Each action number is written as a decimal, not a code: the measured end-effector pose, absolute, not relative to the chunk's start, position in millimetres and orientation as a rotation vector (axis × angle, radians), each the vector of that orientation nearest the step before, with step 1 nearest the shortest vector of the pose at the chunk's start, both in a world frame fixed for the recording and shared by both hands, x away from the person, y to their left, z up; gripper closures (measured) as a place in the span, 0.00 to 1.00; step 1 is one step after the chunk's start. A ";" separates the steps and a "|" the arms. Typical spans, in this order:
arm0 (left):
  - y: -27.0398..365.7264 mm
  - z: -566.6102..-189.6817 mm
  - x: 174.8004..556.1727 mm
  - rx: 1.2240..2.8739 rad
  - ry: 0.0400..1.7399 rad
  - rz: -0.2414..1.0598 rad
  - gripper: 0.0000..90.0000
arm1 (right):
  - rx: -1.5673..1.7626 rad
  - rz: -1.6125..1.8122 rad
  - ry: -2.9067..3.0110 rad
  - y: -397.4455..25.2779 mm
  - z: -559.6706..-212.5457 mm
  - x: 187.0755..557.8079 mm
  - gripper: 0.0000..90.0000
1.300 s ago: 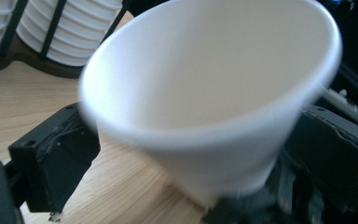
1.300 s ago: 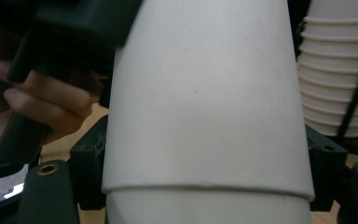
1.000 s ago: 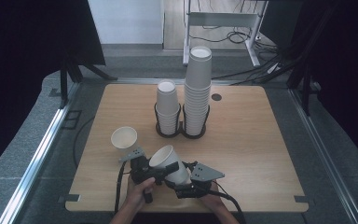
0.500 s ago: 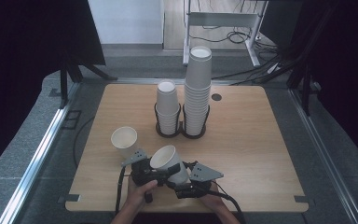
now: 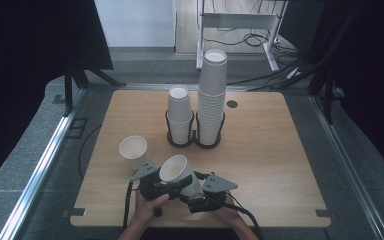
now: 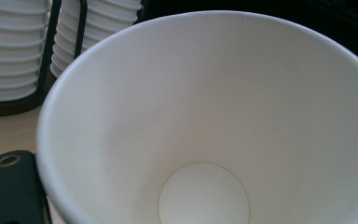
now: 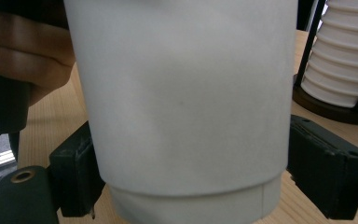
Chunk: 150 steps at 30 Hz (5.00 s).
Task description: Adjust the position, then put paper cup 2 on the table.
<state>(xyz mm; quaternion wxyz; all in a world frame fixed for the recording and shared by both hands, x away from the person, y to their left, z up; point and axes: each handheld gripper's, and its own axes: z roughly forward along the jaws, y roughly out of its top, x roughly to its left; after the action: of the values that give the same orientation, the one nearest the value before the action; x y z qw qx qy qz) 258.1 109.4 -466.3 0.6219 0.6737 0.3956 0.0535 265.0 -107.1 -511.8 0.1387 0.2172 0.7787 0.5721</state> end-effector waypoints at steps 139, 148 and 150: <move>110.5 -476.9 305.7 1.801 1.068 0.790 0.14 | 0.698 1.598 2.242 -109.3 -513.8 268.1 0.21; 102.0 -483.9 307.9 1.829 1.058 0.857 0.14 | 0.693 1.592 2.243 -108.9 -513.8 267.7 0.21; 100.4 -485.1 307.8 1.834 1.055 0.865 0.13 | 0.693 1.593 2.243 -108.9 -513.8 267.8 0.21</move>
<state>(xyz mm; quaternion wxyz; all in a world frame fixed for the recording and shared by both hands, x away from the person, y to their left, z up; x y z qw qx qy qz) 307.8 100.4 -485.1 0.4150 0.7299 0.4201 0.3443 267.8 -108.9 -513.8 0.1517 0.2414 0.7815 0.5550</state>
